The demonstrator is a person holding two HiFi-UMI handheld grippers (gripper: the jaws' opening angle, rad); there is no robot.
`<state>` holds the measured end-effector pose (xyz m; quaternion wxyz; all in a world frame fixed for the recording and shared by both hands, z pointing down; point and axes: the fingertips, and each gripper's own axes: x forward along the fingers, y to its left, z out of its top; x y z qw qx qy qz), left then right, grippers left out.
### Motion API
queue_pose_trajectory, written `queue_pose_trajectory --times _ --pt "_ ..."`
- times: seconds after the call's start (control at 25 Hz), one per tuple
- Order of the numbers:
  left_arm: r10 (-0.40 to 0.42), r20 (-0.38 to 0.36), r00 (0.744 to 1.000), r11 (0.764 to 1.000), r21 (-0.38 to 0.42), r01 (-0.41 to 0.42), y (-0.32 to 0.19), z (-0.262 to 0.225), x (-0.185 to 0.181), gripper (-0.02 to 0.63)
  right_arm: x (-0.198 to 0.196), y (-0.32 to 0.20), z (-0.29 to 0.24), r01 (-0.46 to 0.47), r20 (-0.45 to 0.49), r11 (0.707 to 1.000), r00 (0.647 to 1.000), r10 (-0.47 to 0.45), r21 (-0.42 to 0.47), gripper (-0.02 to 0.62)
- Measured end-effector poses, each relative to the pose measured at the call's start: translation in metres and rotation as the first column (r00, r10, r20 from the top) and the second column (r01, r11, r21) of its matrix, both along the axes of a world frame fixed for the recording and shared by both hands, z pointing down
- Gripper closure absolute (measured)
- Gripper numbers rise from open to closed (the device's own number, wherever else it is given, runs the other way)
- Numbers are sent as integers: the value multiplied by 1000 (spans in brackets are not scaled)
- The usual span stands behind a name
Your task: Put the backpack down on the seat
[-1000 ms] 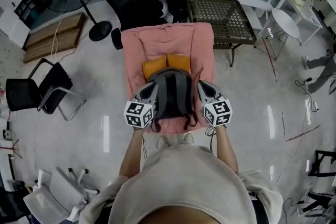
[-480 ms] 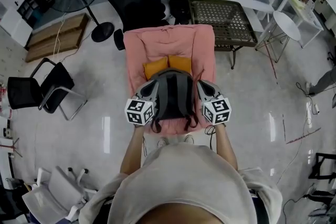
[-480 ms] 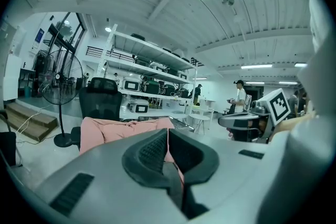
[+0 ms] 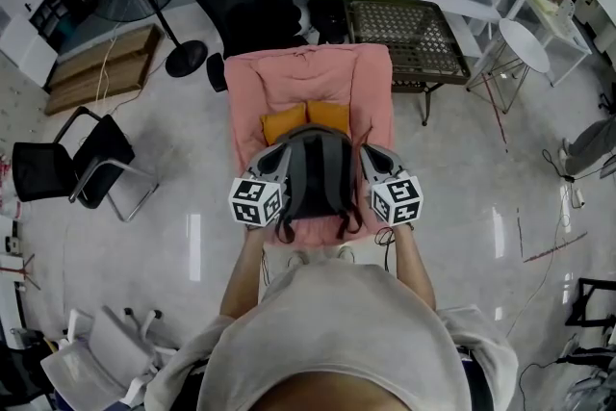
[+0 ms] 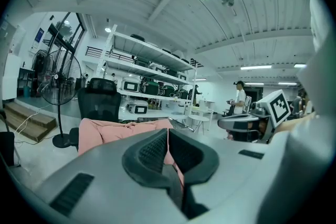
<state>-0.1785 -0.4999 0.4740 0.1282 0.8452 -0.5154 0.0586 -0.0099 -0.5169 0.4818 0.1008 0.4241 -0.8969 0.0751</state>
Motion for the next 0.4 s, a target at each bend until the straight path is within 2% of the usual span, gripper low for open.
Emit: queue_pose_trajectory --times 0.4 --pt "8 9 1000 1000 -7 -7 -2 1 1 590 0 -5 -4 -1 16 1000 1000 1 -4 598"
